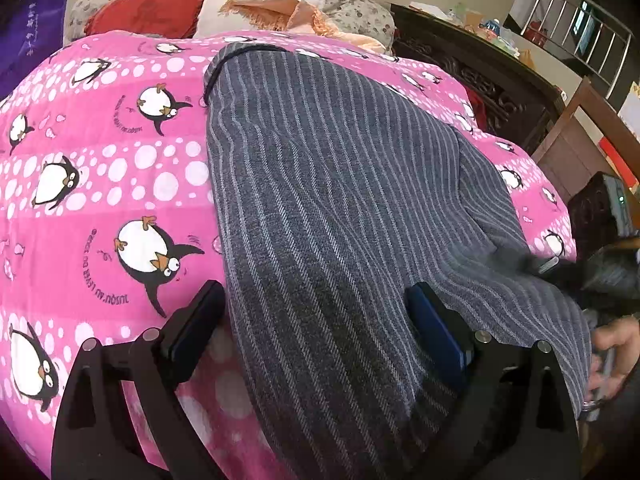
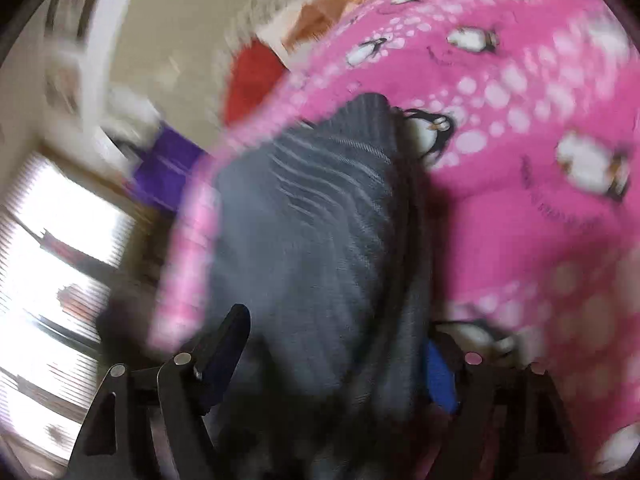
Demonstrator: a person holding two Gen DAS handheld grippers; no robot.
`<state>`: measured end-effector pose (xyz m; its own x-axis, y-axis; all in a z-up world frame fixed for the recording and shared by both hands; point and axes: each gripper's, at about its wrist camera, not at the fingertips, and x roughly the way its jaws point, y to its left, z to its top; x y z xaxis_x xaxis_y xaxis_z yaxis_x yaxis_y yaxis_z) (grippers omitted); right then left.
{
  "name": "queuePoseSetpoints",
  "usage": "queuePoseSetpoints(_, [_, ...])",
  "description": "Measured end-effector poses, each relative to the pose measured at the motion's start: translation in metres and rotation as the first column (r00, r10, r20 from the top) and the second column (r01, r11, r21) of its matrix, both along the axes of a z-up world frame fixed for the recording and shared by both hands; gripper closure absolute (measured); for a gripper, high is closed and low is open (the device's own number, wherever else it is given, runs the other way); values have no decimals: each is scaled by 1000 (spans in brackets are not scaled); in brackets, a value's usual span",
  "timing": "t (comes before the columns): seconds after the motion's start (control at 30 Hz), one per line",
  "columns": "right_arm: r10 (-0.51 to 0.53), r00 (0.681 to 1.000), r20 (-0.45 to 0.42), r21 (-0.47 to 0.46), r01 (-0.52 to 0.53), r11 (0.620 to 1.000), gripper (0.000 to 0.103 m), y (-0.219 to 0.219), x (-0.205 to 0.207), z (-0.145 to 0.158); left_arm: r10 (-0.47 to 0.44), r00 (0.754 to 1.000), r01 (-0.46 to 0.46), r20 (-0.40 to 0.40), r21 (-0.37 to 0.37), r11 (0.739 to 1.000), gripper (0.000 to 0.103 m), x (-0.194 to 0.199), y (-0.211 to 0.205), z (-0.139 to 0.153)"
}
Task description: Fold large clothes
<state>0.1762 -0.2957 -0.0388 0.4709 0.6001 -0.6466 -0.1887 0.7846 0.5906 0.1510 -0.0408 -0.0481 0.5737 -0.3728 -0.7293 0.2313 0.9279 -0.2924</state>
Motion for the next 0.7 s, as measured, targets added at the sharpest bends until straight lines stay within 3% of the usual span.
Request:
queuePoseSetpoints(0.07, [19, 996, 81, -146, -7, 989, 40, 9, -7, 6, -17, 1000, 17, -3, 20, 1000, 10, 1, -1, 3])
queuePoseSetpoints(0.13, [14, 993, 115, -202, 10, 979, 41, 8, -11, 4, -39, 999, 39, 0, 37, 999, 10, 0, 0, 8])
queuePoseSetpoints(0.23, [-6, 988, 152, -202, 37, 979, 44, 3, -20, -2, -57, 998, 55, 36, 59, 997, 9, -2, 3, 11])
queuePoseSetpoints(0.4, [5, 984, 181, -218, 35, 975, 59, 10, -28, -2, -68, 998, 68, 11, -6, 998, 5, 6, -3, -3])
queuePoseSetpoints(0.47, [21, 986, 163, -184, 10, 983, 66, 13, -23, -1, -99, 995, 100, 19, -33, 994, 17, 7, -7, -1])
queuePoseSetpoints(0.6, [23, 991, 134, -114, -8, 993, 71, 13, -19, -4, -81, 995, 84, 60, -54, 995, 63, 3, -5, 8])
queuePoseSetpoints(0.7, [26, 992, 125, -129, -10, 992, 73, 28, -23, 2, -71, 994, 79, 88, -88, 993, 77, -1, 5, 20])
